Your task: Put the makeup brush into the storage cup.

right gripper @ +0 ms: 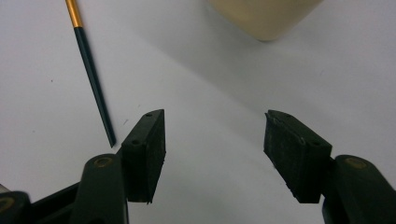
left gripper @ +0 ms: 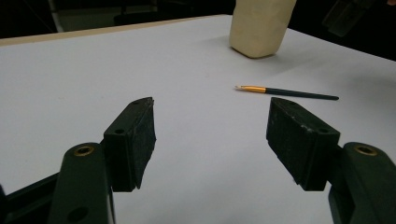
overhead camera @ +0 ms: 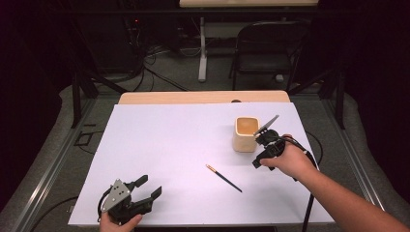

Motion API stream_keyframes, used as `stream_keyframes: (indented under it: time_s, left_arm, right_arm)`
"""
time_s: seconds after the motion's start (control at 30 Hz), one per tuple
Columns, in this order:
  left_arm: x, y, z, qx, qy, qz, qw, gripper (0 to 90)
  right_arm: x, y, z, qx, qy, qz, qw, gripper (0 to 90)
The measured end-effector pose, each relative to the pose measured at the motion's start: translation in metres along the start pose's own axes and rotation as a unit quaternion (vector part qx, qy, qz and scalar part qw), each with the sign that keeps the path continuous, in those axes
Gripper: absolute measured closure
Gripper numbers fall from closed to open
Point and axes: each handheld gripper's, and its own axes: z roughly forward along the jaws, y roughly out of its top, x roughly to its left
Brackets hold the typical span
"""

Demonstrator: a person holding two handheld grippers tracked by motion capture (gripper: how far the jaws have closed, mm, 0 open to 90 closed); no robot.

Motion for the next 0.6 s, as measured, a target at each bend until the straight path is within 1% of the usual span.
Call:
stream_keyframes:
  time_s: [0.03,0.07,0.1,0.13,0.23,0.3,0.4,0.47,0.53,0.6]
  left_arm:
    - [0.0,0.0,0.0002,0.001,0.0,0.0,1.0,33.1]
    - [0.0002,0.0003,0.0,0.005,-0.001,0.0,1.0,33.0]
    - [0.0002,0.0004,0.0002,0.006,0.0,0.002,1.0,33.0]
    - [0.0004,0.0004,0.0004,0.008,-0.002,0.002,1.0,33.0]
    - [0.0002,0.0009,0.0009,0.015,-0.002,0.003,0.9999,32.3]
    - [0.0007,0.001,0.0015,0.022,-0.003,0.002,0.9998,32.3]
    - [0.0011,0.0007,0.0014,0.011,0.001,0.007,0.9999,32.3]
    - [0.0015,0.0007,0.0014,0.008,0.006,0.003,0.9999,31.6]
    - [0.002,0.0005,0.0016,0.008,0.005,0.002,1.0,31.4]
    - [0.0017,-0.0004,0.0022,0.009,0.005,-0.001,1.0,31.4]
  right_arm:
    - [0.0006,-0.0004,0.0017,-0.01,0.002,0.003,0.9999,38.8]
    - [0.0008,0.0001,0.0015,-0.008,0.003,0.002,1.0,38.8]
    - [0.0014,0.001,-0.0006,0.004,-0.002,-0.003,1.0,37.7]
    - [0.0021,0.0012,-0.0008,0.002,-0.004,-0.002,1.0,35.3]
    - [0.0018,0.0019,-0.0022,-0.001,-0.01,-0.008,0.9999,34.6]
    - [0.0018,0.0024,-0.0034,0.004,-0.01,-0.003,0.9999,34.0]
    - [0.0018,0.0035,-0.0044,0.006,-0.009,-0.014,0.9998,31.8]
    - [0.0021,0.0047,-0.0052,0.007,-0.013,-0.021,0.9997,29.6]
    - [0.0022,0.0054,-0.0052,0.001,-0.009,-0.027,0.9996,27.6]
    - [0.003,0.0066,-0.006,0.004,-0.005,-0.029,0.9995,25.6]
